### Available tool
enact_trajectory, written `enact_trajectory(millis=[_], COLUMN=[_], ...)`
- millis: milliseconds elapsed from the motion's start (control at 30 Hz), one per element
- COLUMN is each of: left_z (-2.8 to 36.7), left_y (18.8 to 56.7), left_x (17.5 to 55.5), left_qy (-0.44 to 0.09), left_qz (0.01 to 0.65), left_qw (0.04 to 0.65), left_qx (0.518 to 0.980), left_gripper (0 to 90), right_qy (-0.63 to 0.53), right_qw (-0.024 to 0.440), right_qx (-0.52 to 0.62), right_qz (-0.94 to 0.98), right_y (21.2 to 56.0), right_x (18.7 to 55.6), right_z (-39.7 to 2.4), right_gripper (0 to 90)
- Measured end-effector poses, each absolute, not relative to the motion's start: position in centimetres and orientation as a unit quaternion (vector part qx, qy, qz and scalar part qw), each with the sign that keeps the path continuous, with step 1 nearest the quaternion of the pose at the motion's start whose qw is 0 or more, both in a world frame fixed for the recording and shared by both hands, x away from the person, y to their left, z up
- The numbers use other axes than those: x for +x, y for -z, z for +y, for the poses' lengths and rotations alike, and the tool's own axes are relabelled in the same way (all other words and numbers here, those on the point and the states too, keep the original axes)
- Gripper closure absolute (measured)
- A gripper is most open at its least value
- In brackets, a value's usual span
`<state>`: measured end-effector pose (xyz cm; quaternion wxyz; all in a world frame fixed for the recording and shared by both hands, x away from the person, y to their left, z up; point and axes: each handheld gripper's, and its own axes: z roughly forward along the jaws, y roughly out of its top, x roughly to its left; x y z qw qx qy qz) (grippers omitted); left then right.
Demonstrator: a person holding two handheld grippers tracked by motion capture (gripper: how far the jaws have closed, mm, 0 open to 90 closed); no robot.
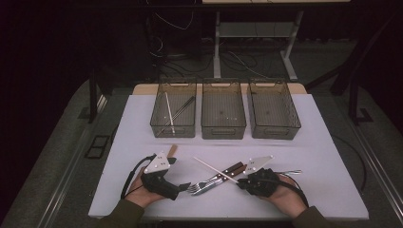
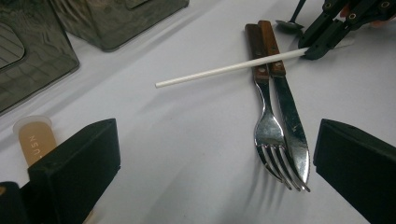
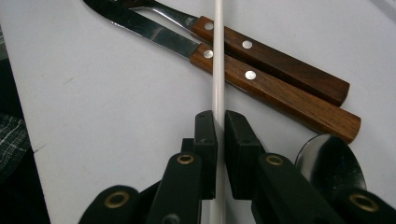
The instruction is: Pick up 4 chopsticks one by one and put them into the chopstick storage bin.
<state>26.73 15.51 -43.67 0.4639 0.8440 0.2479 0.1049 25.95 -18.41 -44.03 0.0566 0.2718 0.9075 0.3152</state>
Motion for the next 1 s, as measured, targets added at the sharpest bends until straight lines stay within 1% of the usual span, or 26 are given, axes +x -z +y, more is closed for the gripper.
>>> enact_trajectory(millis=[400, 1000], left_z=[15.5, 15.4], left_y=[43.7, 43.8], left_x=[26.7, 26.7], left_qy=[-0.105, -0.104], left_qz=[0.248, 0.253], left_qw=[0.464, 0.468], left_qx=[0.844, 0.84], left_gripper=[0.0, 0.0], right_qy=[-0.338, -0.368], right_qw=[0.034, 0.032], right_qx=[0.271, 0.29], right_qz=[0.901, 0.883], right_y=[43.3, 41.5], right_x=[26.4, 27.4], right_z=[-19.1, -20.1], right_gripper=[84.4, 84.3])
